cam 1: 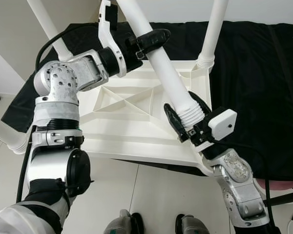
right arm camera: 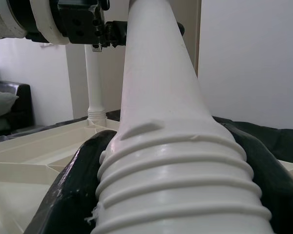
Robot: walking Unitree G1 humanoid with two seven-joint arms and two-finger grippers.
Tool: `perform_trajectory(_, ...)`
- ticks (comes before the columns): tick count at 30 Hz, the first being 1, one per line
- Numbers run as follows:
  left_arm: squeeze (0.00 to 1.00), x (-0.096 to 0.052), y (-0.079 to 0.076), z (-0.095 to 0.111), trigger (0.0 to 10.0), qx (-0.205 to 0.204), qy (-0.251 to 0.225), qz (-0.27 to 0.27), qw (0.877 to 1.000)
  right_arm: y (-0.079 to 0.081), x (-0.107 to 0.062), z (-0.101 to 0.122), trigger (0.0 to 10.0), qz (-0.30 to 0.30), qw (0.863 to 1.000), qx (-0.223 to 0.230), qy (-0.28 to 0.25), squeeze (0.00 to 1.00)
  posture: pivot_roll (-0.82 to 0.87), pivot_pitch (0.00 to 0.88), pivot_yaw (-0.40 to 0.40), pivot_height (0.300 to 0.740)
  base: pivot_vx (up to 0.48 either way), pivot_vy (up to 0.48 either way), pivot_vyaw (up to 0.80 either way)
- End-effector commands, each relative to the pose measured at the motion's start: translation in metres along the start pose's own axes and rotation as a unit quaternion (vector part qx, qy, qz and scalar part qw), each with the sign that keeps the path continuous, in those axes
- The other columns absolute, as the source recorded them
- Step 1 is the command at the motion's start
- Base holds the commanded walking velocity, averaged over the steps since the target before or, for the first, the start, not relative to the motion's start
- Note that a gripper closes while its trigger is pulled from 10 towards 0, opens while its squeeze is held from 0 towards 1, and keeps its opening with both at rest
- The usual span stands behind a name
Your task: Building children table
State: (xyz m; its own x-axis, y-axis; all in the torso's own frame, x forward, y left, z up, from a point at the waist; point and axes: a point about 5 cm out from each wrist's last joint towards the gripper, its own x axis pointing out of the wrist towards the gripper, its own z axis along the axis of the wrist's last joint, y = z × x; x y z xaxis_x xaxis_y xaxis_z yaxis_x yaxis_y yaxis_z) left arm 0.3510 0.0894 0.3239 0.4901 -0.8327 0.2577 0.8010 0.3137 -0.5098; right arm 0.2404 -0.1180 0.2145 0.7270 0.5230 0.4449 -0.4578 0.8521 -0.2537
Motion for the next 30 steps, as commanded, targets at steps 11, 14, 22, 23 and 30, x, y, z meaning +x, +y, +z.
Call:
perform_trajectory(11,0.0,-0.001,0.003,0.011,10.0,-0.025,-0.001,0.021,0.999,-0.002,0.0,0.002,10.0,-0.027,0.999,0.036,-0.009,1.0,-0.09,0.149,0.149,0.74,0.0,0.0,0.0)
perform_trajectory(14,0.0,-0.001,0.003,0.011,10.0,-0.026,-0.001,0.022,0.999,-0.003,-0.001,0.001,10.0,-0.031,0.999,0.04,-0.008,1.0,-0.09,0.146,0.148,0.74,0.0,0.0,0.0)
perform_trajectory(22,0.0,-0.004,0.005,0.015,10.0,-0.024,-0.003,0.029,0.999,-0.01,-0.005,-0.003,10.0,-0.06,0.997,0.055,0.006,1.0,-0.09,0.145,0.146,0.74,0.0,0.0,0.0)
perform_trajectory(23,0.0,-0.004,0.005,0.02,10.0,-0.027,-0.011,0.032,0.999,-0.011,-0.007,-0.004,10.0,-0.064,0.996,0.058,0.01,1.0,-0.08,0.15,0.144,0.74,0.0,0.0,0.0)
perform_trajectory(30,0.0,-0.006,0.005,0.023,10.0,-0.039,-0.015,0.034,0.999,-0.011,-0.008,-0.003,10.0,-0.069,0.996,0.057,0.001,0.0,-0.07,0.157,0.151,0.74,0.0,0.0,0.0)
